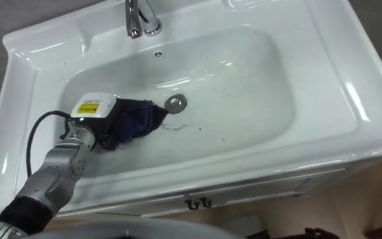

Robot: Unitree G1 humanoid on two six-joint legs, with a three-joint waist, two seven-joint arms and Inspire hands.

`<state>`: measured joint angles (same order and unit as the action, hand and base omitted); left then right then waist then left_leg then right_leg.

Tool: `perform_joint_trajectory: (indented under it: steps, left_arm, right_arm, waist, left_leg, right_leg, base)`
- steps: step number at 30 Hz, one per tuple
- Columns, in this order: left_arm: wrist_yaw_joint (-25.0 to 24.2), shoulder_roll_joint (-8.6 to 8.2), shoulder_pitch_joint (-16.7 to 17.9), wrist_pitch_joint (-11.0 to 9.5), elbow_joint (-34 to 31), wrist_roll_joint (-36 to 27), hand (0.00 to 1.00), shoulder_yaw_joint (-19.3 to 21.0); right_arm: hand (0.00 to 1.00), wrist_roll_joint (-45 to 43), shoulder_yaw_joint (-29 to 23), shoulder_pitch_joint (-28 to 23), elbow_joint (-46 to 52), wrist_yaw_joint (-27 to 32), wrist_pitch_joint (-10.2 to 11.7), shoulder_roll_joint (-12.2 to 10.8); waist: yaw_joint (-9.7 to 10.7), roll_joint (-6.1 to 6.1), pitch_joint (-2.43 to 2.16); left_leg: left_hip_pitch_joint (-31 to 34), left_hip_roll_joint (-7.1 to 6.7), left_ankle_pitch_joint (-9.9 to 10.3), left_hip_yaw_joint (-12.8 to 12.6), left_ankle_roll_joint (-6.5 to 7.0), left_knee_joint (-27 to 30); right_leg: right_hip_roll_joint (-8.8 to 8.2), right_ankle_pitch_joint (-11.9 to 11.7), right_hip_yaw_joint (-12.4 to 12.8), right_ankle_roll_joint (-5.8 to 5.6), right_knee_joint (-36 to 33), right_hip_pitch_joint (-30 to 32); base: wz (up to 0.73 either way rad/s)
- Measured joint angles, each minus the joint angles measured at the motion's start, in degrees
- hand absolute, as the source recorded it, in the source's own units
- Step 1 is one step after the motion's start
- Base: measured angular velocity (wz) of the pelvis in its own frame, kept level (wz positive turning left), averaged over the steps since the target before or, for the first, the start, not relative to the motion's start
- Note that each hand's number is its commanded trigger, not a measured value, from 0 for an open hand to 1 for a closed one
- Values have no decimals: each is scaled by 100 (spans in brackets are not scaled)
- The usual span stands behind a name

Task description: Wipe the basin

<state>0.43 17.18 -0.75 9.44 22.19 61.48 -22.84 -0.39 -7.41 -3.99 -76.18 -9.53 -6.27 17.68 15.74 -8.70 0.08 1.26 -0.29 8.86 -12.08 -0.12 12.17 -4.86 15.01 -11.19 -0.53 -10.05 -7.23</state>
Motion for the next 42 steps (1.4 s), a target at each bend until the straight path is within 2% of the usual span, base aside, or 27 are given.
perform_joint_trajectory:
  steps: [3, 8, 16, 26, 28, 33, 35, 38, 42]
  left_arm:
    - [-48, 0, -37, 20, -3, 0, 100, -67]
    - [-117, 1, -176, 78, -5, -4, 100, -224]
    - [-229, 17, -277, 116, -416, -5, 100, -910]
    - [-276, 15, -442, 95, -440, -7, 100, -1186]
    - [-276, 10, -487, 98, -424, -7, 100, -1274]
    - [-350, -168, -669, 99, -437, -132, 100, -1445]
    - [-412, -293, -840, 73, -422, -131, 100, -1592]
    - [-445, -344, -1000, -118, -411, -132, 100, -1700]
    - [-448, -340, -1124, -180, -381, -147, 100, -1793]
  right_arm:
    - [0, 3, 4, -17, -4, 0, 0, -4]
    - [0, -220, 280, 8, -6, 0, -8, 3]
    - [0, -236, 633, 27, 10, -80, -6, 15]
    - [0, -265, 789, 113, 69, -112, 0, 22]
    - [0, -425, 788, 161, 78, -112, -2, 22]
    - [0, -731, 883, 253, 91, -130, -4, 21]
    - [0, -893, 909, 298, 87, -161, -3, 23]
    - [0, -917, 975, 331, 92, -215, -4, 20]
    - [0, -935, 1062, 346, 109, -233, -1, 25]
  waist:
    - [58, 9, 6]
    - [124, 68, 49]
    - [142, 66, 51]
    - [152, 70, 55]
    - [191, 69, 74]
    - [244, 84, 91]
    - [308, 96, 99]
    - [362, 133, 132]
    - [427, 153, 146]
  left_leg:
    - [-1, 2, 0, -19, 0, -2]
    - [45, 11, 9, -50, 15, 87]
    - [104, -1, 24, -32, 38, 131]
    - [91, -4, 24, -34, 38, 101]
    - [61, -3, 24, -33, 38, 65]
    - [65, -16, 24, -31, 39, 78]
    - [61, -26, 24, -32, 40, 97]
    - [31, -18, 25, -34, 40, 95]
    - [9, -8, 25, -41, 40, 90]
  right_leg:
    - [0, 0, -3, -1, -9, 0]
    - [-9, 10, -23, -14, 25, 4]
    - [-17, 8, -12, -33, 16, 35]
    - [-17, 6, -14, -30, -18, 32]
    - [-13, 6, -1, -31, -50, 36]
    - [-24, 17, 11, -45, 15, 31]
    - [-30, 21, 16, -53, 8, 17]
    - [-27, 21, 20, -51, -56, 0]
    - [-17, 20, 93, -50, -58, 1]
  base:
    - [0]
    - [1]
    - [2]
    - [0]
    - [0]
    - [0]
    - [0]
    - [-3]
    - [-6]
